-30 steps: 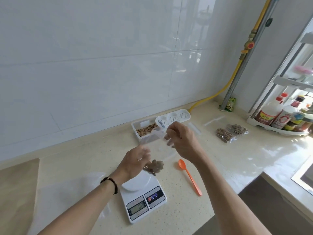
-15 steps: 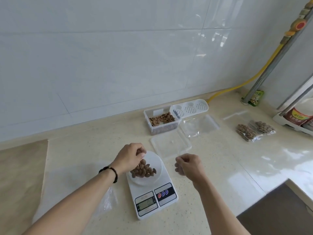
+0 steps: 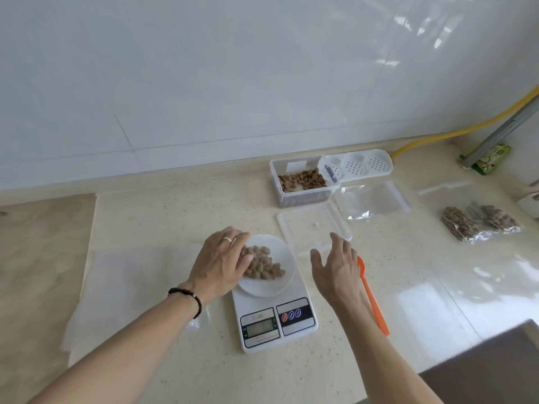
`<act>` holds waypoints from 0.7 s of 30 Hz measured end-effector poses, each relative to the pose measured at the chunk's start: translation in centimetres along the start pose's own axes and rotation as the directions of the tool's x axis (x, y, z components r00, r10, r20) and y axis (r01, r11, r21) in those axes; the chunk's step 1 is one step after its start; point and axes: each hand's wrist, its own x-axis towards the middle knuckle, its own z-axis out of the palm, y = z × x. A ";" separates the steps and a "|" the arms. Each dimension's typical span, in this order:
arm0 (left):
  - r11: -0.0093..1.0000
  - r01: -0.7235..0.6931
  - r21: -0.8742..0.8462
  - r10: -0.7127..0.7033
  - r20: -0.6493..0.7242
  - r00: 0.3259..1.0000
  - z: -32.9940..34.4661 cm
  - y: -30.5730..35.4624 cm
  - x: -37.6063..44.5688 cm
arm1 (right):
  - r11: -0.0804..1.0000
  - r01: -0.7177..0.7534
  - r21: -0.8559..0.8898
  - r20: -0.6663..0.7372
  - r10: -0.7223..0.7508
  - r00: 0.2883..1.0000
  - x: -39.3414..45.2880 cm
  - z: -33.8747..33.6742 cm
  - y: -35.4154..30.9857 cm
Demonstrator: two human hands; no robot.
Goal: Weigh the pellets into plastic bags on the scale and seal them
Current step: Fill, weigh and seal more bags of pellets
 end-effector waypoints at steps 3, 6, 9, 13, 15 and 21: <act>0.994 -0.014 0.104 0.004 0.093 0.996 0.6 -1.1 -2.7 | 0.973 0.186 -0.135 0.024 -0.184 0.983 -1.0 0.4 -1.0; 0.986 -0.039 0.161 0.016 0.138 0.990 0.9 -1.7 -4.9 | 0.930 0.294 -0.222 0.089 -0.281 0.956 -1.9 0.9 -1.9; 0.984 -0.047 0.175 0.018 0.163 0.987 0.9 -1.9 -6.2 | 0.890 0.358 -0.284 0.116 -0.339 0.934 -2.5 1.3 -2.3; 0.976 -0.049 0.211 0.007 0.199 0.980 0.9 -2.1 -6.8 | 0.868 0.372 -0.329 0.145 -0.343 0.928 -3.0 1.1 -2.6; 0.977 -0.053 0.207 0.010 0.202 0.979 1.0 -2.2 -6.9 | 0.866 0.369 -0.337 0.133 -0.344 0.930 -3.1 0.9 -2.7; 0.977 -0.074 0.198 0.034 0.197 0.980 1.2 -1.9 -7.0 | 0.868 0.358 -0.344 0.134 -0.332 0.934 -3.5 0.5 -2.8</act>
